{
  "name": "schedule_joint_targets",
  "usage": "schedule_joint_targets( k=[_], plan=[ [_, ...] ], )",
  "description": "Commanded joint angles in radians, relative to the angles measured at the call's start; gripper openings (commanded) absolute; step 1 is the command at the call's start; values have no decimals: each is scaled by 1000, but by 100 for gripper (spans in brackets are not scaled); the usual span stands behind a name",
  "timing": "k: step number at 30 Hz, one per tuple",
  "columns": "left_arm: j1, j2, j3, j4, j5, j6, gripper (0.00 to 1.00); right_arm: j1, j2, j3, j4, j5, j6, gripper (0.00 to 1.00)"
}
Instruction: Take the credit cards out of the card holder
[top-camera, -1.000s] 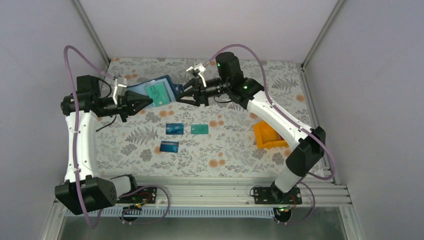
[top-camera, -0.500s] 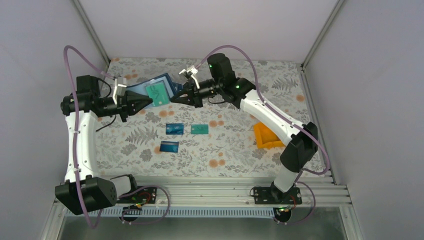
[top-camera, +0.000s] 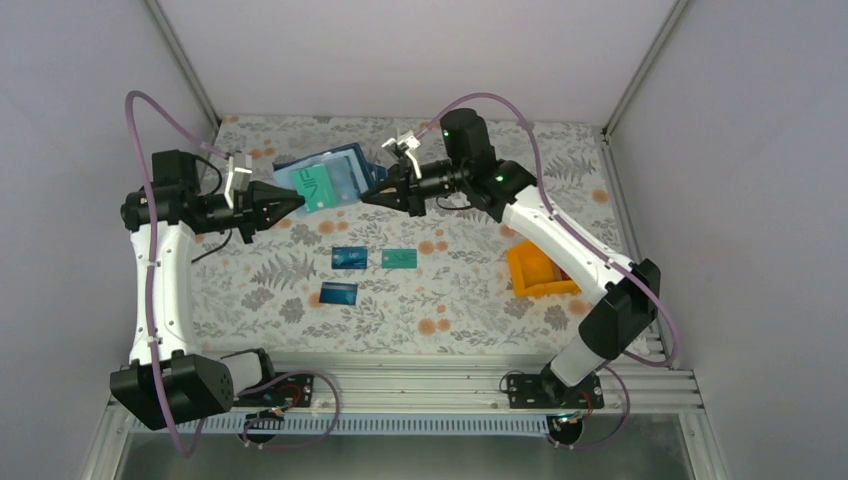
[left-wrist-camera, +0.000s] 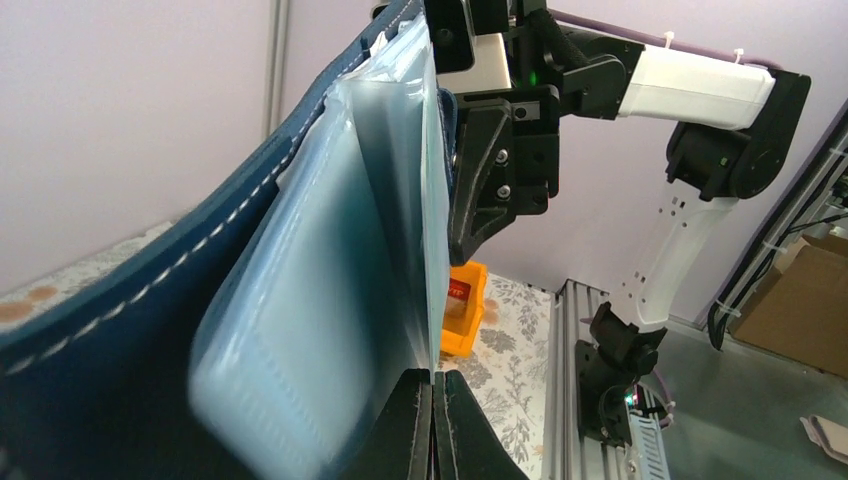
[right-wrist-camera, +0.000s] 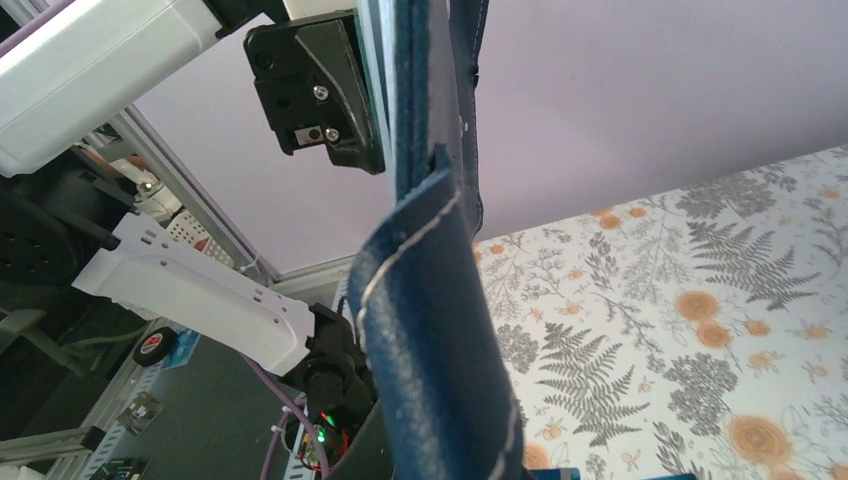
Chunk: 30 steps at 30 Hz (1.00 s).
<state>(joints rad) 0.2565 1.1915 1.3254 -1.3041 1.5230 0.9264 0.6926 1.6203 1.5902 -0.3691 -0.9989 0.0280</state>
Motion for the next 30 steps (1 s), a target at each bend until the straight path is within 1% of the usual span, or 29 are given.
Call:
schedule_joint_targets(
  k=[1, 10, 13, 15, 17, 19, 23, 27, 30],
  plan=[
    [12, -13, 6, 30, 27, 11, 2, -34, -62, -32, 2, -18, -20, 4],
    [28, -18, -1, 98, 6, -74, 2, -118, -102, -121, -58, -1, 29, 4],
    [32, -23, 0, 110, 2, -93, 2, -125, -101, -163, -114, -15, 54, 4],
    [34, -25, -1, 117, 2, -103, 2, -126, -97, -205, -145, -61, 73, 4],
    [35, -29, -9, 120, 1, -103, 2, -126, -84, -269, -178, -115, 105, 4],
    [35, -29, -17, 124, 0, -102, 2, -121, -72, -359, -183, -122, 164, 4],
    [34, -29, -19, 130, 0, -104, 2, -96, -69, -552, -116, -123, 271, 4],
    [35, -32, -25, 148, -7, -122, 2, -81, -43, -689, -108, -58, 312, 4],
    [35, -34, -31, 170, -12, -148, 2, -76, -23, -758, -166, -8, 276, 4]
  ],
)
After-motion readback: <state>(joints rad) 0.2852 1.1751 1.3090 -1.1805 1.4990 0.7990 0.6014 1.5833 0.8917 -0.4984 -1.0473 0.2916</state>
